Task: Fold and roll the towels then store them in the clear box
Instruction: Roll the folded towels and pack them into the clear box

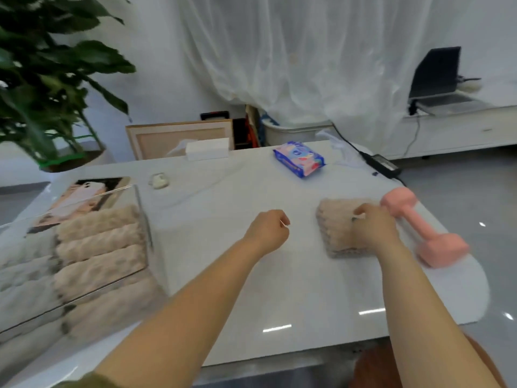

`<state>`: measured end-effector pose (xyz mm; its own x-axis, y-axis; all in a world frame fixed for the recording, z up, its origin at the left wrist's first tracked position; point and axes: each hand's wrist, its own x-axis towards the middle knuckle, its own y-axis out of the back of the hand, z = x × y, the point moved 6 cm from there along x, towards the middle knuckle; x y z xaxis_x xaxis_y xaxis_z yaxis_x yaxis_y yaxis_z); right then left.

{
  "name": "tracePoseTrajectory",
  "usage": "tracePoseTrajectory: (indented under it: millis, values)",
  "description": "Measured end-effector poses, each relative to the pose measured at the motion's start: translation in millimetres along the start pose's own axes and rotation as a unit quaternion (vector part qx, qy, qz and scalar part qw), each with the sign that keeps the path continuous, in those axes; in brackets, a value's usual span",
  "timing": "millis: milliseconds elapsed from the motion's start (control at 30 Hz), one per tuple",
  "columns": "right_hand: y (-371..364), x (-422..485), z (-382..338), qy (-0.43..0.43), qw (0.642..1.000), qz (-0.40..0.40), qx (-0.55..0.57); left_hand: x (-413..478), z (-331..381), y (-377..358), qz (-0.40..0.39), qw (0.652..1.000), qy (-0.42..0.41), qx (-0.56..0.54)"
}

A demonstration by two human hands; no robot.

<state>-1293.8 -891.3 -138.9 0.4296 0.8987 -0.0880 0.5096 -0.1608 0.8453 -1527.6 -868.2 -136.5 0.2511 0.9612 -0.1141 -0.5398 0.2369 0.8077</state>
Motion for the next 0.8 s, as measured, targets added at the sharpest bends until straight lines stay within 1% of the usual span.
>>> tracePoseTrajectory:
  millis: [33,100,167,233,300,367,400,433,500,567,633,700,800]
  values:
    - [2.7,2.7,22.9,-0.037,0.999,0.018,0.019,6.6,13.5,-26.9,-0.029,1.000,0.000,-0.011]
    - [-0.4,8.8,50.0,-0.075,0.995,0.036,0.063,11.8,37.9,-66.1,-0.075,0.997,-0.009,-0.022]
    - [-10.0,10.8,62.7,-0.081,0.991,0.022,0.102,16.0,56.9,-90.0,-0.094,0.994,-0.016,-0.058]
    - [-16.2,11.4,72.6,-0.086,0.989,0.014,0.116,23.7,71.1,-105.1,-0.084,0.987,0.001,-0.136]
    - [-17.0,9.9,77.3,-0.089,0.989,0.036,0.114,32.3,72.9,-113.0,-0.064,0.975,0.051,-0.209]
    - [-17.7,9.4,81.5,-0.095,0.986,0.051,0.124,39.1,65.9,-117.9,-0.035,0.964,0.118,-0.237]
    - [-18.3,10.2,82.8,-0.095,0.985,0.058,0.130,41.3,63.3,-116.9,-0.012,0.965,0.123,-0.229]
    - [-18.8,9.2,82.9,-0.089,0.985,0.065,0.136,43.7,60.8,-115.8,0.017,0.971,0.109,-0.214]
    - [-21.4,6.0,84.1,-0.074,0.981,0.089,0.155,45.1,63.9,-111.4,0.079,0.980,0.039,-0.177]
    - [-22.9,2.0,84.5,-0.064,0.974,0.112,0.184,40.6,71.1,-111.8,0.101,0.977,-0.032,-0.186]
    - [-22.6,-1.7,83.0,-0.058,0.967,0.120,0.217,35.5,75.0,-118.8,0.082,0.966,-0.051,-0.241]
    - [-20.3,-4.7,81.0,-0.053,0.961,0.120,0.242,32.6,73.2,-126.6,0.058,0.950,-0.030,-0.306]
    - [-18.5,-7.3,81.6,-0.050,0.952,0.122,0.277,29.4,74.2,-133.1,-0.004,0.938,0.005,-0.346]
